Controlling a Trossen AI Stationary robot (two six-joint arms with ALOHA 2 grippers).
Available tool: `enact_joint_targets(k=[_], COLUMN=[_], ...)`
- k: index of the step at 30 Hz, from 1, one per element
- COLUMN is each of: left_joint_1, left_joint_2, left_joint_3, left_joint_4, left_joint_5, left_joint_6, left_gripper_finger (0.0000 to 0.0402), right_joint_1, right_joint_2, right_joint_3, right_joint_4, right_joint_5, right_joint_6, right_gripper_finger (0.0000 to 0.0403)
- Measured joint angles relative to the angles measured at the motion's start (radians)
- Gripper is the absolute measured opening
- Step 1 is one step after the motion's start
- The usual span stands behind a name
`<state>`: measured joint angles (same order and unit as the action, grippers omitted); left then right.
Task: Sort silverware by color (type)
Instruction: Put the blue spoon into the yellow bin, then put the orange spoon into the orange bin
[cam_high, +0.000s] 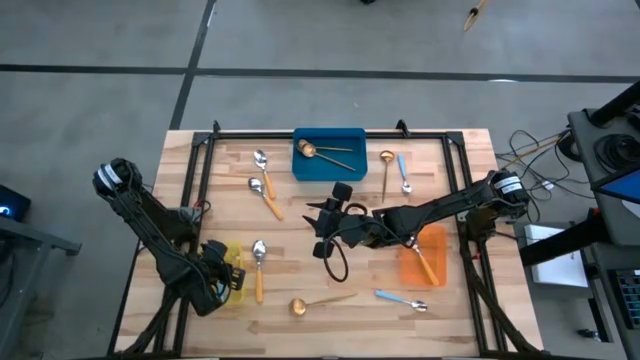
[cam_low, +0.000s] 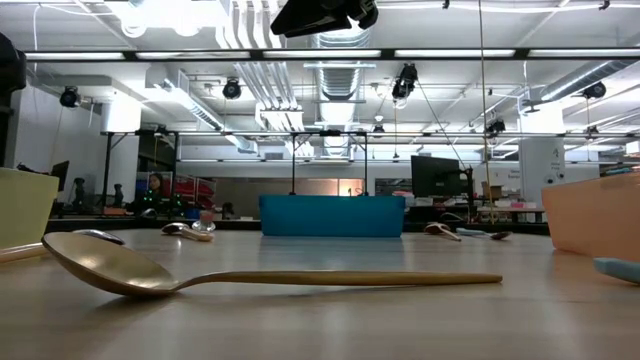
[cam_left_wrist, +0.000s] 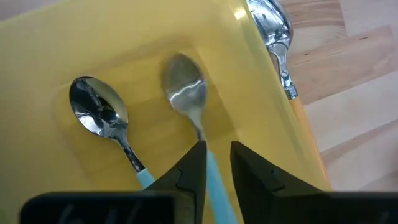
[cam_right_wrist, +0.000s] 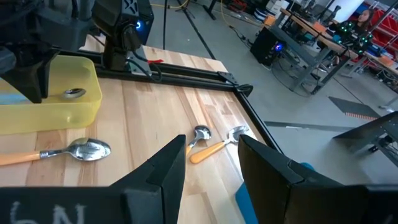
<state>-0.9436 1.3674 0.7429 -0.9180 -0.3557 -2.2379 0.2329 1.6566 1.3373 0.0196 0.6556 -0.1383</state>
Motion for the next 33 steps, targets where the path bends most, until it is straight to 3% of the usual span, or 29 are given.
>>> enact_joint_targets(k=[6, 13, 22, 25, 33], left_joint_1=[0.0, 0.0, 0.0, 0.0, 0.013], left_joint_2=[0.0, 0.0, -0.001, -0.001, -0.002], left_joint_3=[0.0, 0.044, 0.162, 0.19, 0.232], left_joint_4=[0.005, 0.003, -0.038, -0.052, -0.031], left_joint_5=[0.0, -0.037, -0.219, -0.259, -0.38], left_joint_6=[0.01, 0.138, 0.413, 0.531, 1.02], left_gripper_finger=[0.0085, 0.0103, 0.0104, 0.0104, 0.0086], right_joint_1=[0.0, 0.0, 0.0, 0.0, 0.002], right_joint_2=[0.0, 0.0, 0.0, 0.0, -0.001], right_joint_3=[0.0, 0.0, 0.0, 0.0, 0.0], right_joint_4=[-0.003, -0.007, -0.009, -0.016, -0.025], right_joint_5=[0.0, 0.0, -0.001, -0.001, -0.01], right_joint_6=[0.0, 0.01, 0.031, 0.034, 0.128], right_gripper_finger=[0.0139, 0.0139, 0.0139, 0.0139, 0.0139])
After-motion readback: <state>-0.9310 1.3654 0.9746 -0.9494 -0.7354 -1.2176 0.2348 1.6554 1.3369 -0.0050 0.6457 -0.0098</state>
